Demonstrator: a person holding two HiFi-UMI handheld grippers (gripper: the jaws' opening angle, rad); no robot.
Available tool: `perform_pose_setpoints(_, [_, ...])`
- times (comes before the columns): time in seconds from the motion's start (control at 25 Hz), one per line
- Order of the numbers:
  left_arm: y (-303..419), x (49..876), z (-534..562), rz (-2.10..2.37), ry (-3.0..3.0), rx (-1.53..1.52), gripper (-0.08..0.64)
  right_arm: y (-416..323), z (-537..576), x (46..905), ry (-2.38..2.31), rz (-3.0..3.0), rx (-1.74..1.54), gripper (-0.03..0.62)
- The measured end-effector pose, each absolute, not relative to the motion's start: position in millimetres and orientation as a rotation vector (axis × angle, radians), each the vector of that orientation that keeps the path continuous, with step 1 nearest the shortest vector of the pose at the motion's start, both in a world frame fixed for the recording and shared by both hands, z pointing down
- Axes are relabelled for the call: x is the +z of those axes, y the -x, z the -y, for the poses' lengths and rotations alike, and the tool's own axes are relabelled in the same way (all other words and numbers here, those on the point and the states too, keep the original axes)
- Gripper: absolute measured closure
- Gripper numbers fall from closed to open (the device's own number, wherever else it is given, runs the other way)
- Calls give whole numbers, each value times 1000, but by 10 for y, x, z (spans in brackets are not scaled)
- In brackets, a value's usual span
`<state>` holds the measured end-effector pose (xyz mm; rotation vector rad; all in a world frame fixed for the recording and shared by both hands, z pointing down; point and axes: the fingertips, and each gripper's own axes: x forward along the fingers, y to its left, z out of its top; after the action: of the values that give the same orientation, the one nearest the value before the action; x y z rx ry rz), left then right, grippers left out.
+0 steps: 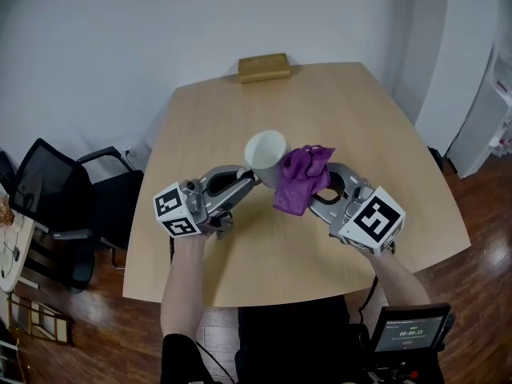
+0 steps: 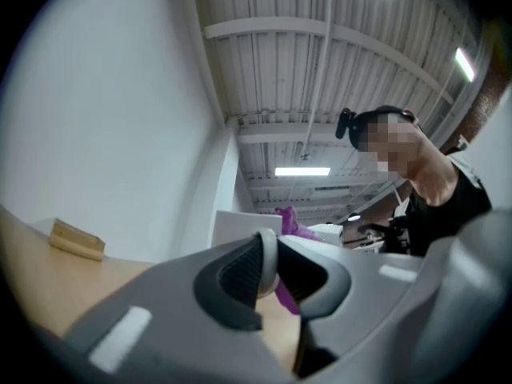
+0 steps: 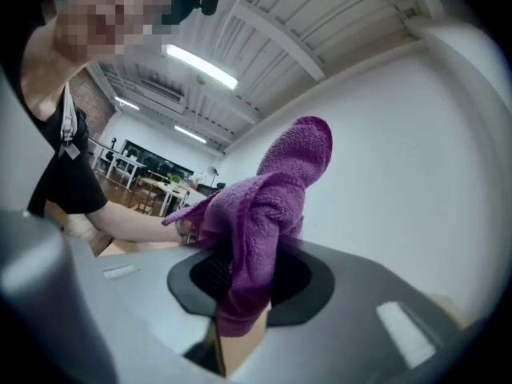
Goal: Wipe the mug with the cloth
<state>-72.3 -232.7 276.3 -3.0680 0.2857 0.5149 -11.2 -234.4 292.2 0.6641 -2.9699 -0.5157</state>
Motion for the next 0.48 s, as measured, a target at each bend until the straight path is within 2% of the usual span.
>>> perform_pose_setpoints(0.2, [795, 2721, 2312, -285, 3005, 525, 494, -27, 2511, 3456, -653, 2883, -252, 509])
perform_pose_setpoints(0.32, [764, 2717, 2266, -274, 2966, 501, 494, -189, 2495, 3117, -691, 3023, -202, 509])
perform_pose_setpoints(0.48, [701, 2766, 2224, -253, 2931, 439, 495, -281, 2330, 2390, -702, 3219, -351, 509])
